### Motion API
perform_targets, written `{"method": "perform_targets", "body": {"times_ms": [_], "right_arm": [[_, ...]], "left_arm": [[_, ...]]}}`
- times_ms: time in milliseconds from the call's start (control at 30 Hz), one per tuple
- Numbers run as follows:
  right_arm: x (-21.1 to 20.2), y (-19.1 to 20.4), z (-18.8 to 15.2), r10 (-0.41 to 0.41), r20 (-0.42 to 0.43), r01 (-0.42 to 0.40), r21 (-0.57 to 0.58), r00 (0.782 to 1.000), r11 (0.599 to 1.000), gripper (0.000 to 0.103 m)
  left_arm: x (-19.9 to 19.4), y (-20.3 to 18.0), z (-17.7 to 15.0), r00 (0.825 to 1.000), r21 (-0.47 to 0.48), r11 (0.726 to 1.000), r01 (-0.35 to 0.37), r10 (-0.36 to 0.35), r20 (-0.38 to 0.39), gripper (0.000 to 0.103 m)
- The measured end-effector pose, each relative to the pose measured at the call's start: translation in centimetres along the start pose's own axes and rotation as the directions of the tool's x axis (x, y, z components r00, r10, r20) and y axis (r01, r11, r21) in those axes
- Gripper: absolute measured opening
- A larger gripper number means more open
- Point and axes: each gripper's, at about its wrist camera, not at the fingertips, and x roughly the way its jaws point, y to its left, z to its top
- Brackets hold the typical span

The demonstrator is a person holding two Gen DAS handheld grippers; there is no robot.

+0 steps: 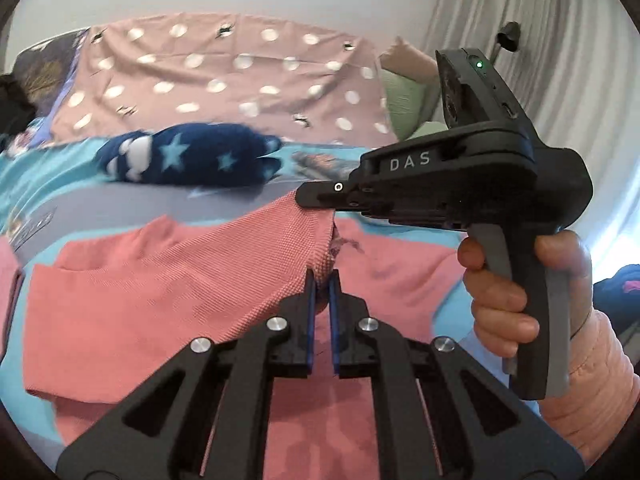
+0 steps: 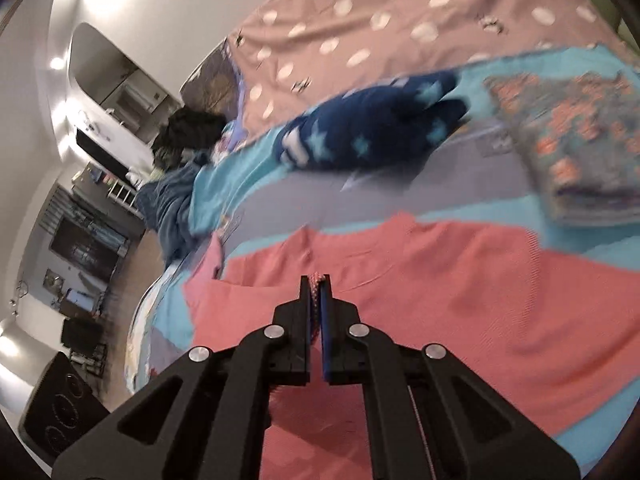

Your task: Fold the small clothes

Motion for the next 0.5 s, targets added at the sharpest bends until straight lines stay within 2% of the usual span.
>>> {"method": "perform_targets", "body": {"times_ms": [133, 167, 200, 267, 333, 433, 500], "right_arm": [[-0.7, -3.2, -0.6, -0.087, 0.021, 0.087, 0.013, 0.996, 0.996, 0.004], [-0.5, -4.4, -1.1, -0.143, 0.022, 0.143, 0.018, 0.989, 0.990, 0.004], [-0.2, -5.3, -1.6, -0.195, 0.022, 0.195, 0.013, 0.981, 0.981, 0.004], [0.7, -7.1, -2.2, -0.288, 0.017, 0.288, 0.004, 0.957, 0.958, 0.004], [1.2, -8.6, -2.8, -0.299, 0.000, 0.299, 0.034, 0.954, 0.954, 0.007], [1.2, -10.6, -3.9, -0.261, -0.027, 0.262, 0.105, 0.965, 0.959, 0.009], [0.7, -10.4, -4.4, -0.248, -0.027, 0.249, 0.094, 0.968, 0.964, 0.018]], "left_arm": [[3.0, -2.2, -0.9, 0.998, 0.027, 0.999, 0.027, -0.025, -0.062, 0.007], [3.8, -2.5, -1.4, 0.995, 0.023, 0.999, 0.034, -0.032, -0.091, 0.007], [4.2, -2.7, -1.9, 0.993, 0.021, 0.999, 0.035, -0.033, -0.112, 0.009], [4.4, -2.8, -2.9, 0.990, 0.032, 0.999, 0.017, -0.012, -0.142, 0.024], [3.2, -2.1, -3.5, 0.992, 0.050, 0.998, -0.034, 0.039, -0.118, 0.046], [0.5, 0.6, -3.9, 0.987, 0.043, 0.988, -0.146, 0.148, -0.059, 0.054], [-1.6, 3.7, -4.3, 0.964, 0.001, 0.965, -0.263, 0.263, -0.031, 0.056]]}}
